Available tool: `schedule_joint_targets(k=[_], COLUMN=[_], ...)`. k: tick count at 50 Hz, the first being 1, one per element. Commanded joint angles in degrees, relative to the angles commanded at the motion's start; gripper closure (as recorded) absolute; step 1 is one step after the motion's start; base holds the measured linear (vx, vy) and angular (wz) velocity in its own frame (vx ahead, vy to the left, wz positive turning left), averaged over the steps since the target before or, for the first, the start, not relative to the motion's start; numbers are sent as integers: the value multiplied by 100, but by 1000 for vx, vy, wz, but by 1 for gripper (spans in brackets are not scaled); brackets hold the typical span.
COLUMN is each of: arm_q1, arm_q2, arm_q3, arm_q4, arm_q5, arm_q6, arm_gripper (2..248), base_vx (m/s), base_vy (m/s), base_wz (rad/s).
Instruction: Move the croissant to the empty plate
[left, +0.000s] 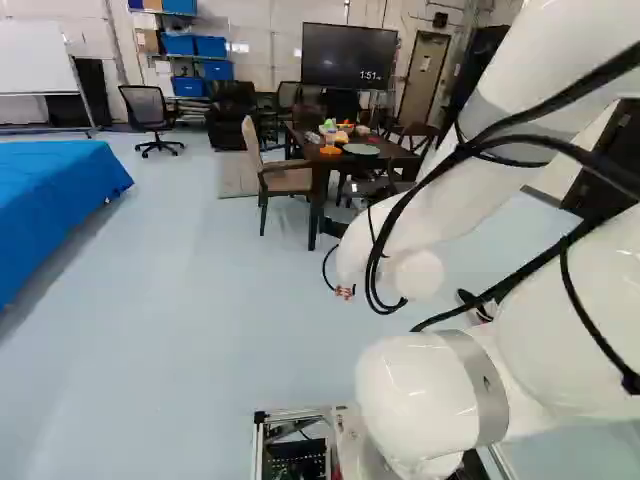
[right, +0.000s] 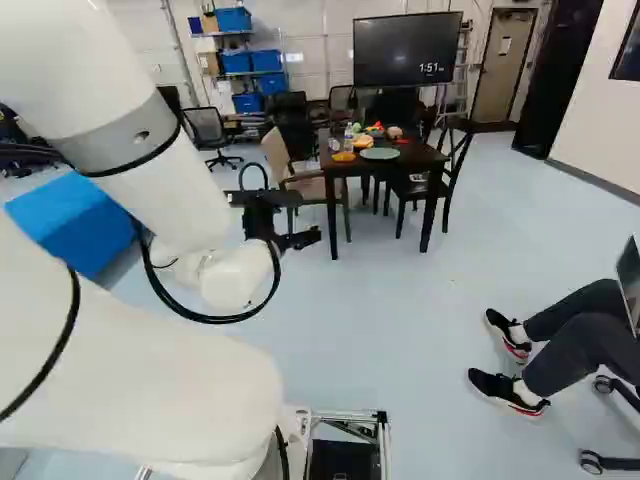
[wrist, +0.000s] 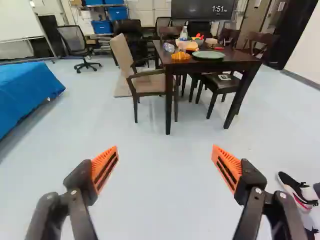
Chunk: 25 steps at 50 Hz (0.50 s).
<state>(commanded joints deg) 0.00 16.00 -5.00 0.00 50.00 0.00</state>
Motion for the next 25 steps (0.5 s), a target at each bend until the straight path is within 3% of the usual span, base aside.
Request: schedule_joint_targets(k=[25], arm_q1=[0], arm_q2=[0], arm_q3=[0], arm_q4=[0], arm_q5=[0], arm_q6=[0], arm_gripper=[3], base_vx=[104], base_vy=[-2], base_wz=[-11])
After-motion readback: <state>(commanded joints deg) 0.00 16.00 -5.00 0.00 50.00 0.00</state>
